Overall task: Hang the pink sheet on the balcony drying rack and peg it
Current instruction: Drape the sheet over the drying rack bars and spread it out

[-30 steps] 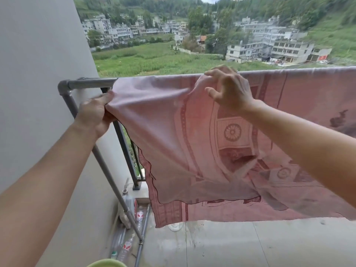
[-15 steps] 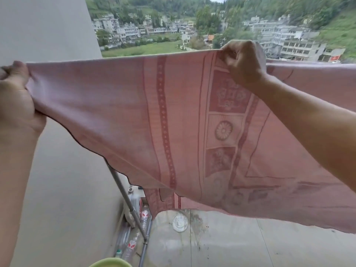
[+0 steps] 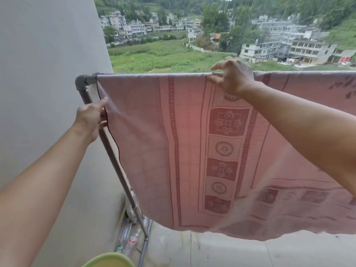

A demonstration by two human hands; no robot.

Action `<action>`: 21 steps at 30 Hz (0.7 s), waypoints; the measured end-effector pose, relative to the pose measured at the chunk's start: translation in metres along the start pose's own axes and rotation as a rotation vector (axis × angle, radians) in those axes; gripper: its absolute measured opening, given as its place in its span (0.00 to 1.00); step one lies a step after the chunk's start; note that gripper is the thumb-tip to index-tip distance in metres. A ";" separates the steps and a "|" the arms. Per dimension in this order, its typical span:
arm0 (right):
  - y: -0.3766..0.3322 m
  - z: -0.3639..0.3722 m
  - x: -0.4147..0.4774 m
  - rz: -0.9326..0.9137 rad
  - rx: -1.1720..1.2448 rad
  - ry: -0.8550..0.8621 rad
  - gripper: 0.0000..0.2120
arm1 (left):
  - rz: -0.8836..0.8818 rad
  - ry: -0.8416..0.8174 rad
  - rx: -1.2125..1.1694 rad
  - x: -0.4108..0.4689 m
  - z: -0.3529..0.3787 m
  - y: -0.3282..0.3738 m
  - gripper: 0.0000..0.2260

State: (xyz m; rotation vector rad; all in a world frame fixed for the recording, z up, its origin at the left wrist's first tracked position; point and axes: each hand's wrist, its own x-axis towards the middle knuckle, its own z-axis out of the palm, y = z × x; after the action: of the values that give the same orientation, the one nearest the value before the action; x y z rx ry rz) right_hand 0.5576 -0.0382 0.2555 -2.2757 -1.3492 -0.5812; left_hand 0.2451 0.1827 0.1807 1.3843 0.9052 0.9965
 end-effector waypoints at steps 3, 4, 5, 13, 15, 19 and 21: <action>0.015 -0.004 0.003 0.021 0.099 -0.008 0.13 | 0.070 0.076 0.048 0.008 0.019 0.023 0.07; 0.020 -0.010 0.004 0.023 0.103 0.011 0.12 | 0.098 0.137 0.063 0.013 0.022 0.031 0.09; 0.021 -0.014 0.007 0.025 0.097 0.032 0.11 | 0.120 0.210 0.052 0.020 0.019 0.040 0.10; 0.022 -0.018 0.027 0.124 0.143 -0.038 0.12 | 0.146 0.369 0.180 0.042 0.027 0.064 0.13; 0.004 -0.028 0.035 0.062 0.232 -0.025 0.12 | 0.175 0.431 0.230 0.045 0.031 0.075 0.14; -0.017 -0.025 0.037 -0.068 0.262 -0.199 0.13 | 0.189 0.534 0.303 0.056 0.039 0.084 0.16; -0.015 -0.015 0.036 -0.034 0.275 -0.156 0.10 | 0.195 0.578 0.343 0.060 0.041 0.084 0.17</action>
State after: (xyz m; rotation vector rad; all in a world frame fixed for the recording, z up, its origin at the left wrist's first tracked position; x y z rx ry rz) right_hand 0.5576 -0.0145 0.2896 -2.1122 -1.4442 -0.2145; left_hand 0.3012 0.2200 0.2683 1.5133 1.4390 1.4848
